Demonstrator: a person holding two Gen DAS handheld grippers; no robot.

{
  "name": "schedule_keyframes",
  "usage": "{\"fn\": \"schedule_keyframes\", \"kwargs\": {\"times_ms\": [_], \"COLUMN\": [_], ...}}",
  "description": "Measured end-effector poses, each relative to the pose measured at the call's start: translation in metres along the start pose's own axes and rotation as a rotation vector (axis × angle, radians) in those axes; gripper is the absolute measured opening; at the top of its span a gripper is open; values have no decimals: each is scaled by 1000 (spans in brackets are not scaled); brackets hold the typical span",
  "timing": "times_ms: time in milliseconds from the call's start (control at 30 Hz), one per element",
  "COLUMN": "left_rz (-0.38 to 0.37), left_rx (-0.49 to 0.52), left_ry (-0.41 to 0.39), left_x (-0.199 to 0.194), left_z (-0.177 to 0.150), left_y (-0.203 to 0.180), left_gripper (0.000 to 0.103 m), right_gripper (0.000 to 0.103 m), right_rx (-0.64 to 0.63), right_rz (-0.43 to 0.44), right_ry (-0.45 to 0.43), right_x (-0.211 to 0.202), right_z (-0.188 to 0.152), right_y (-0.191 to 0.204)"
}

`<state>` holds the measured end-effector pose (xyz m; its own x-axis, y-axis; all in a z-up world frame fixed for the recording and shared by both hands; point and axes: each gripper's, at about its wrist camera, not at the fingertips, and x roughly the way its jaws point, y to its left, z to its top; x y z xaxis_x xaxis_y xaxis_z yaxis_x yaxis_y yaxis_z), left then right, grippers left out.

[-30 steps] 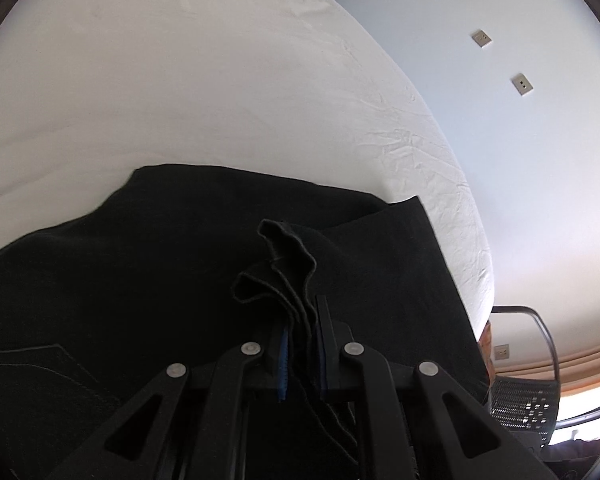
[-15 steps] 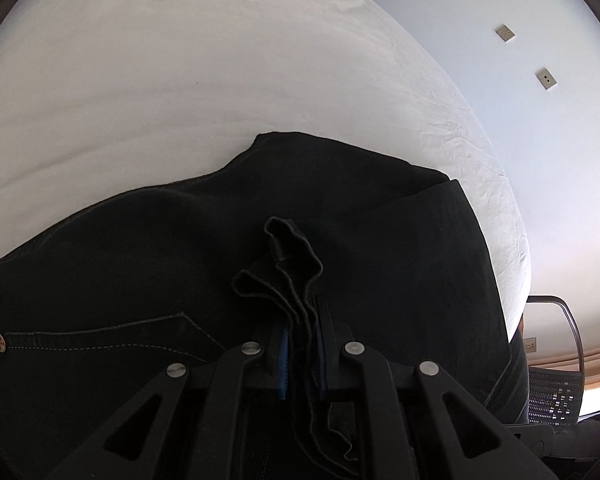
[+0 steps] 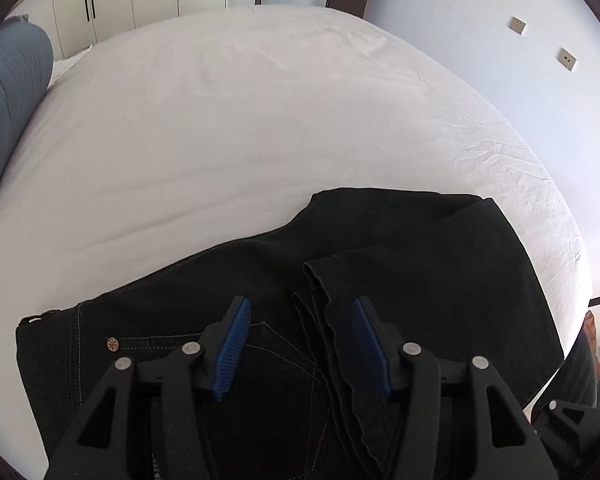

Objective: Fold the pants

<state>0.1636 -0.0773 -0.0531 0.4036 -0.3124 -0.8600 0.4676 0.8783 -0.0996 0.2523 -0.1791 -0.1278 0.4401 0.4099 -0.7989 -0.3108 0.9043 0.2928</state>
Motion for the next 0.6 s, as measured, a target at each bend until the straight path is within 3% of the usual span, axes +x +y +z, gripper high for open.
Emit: {"fn": "schedule_keyframes", "kwargs": {"times_ms": [67,133,167,267,367,433,500,567,600], "left_rz": [14,8,9,56,120,135,152,171,173], "left_rx": [28,69,93,141,154,129,113,123,124], "left_ry": [-17,4,28,67,42,35,24,19,21], "left_x": [-2,6,12,25,24,26,31,33,34], "left_z": [-6,-17,-25,-46,-57,-62,-64,-66,-65], "left_y": [-13,-27,-33,-46,-54,-54,-57,-60,-60], "left_gripper": [56,56,56,56,56,57,59,59,59], "right_gripper": [58,38,36,35,35,35,35,35,35], "right_rx": [144,283,350,467,544,614,675,739,765], "right_rz": [103,186,223,311,383,461,463,528,518], "right_ry": [-7,-20,-40,-76,-85,-90,-101,-65,-30], "right_x": [-22,-33,-41,-57,-46,-22,0,32,38], "right_z": [-5,-3,-3,4,25,45,58,61,69], "right_y": [-42,-98,-129,-210,-283,-331,-371,-408,-422]}}
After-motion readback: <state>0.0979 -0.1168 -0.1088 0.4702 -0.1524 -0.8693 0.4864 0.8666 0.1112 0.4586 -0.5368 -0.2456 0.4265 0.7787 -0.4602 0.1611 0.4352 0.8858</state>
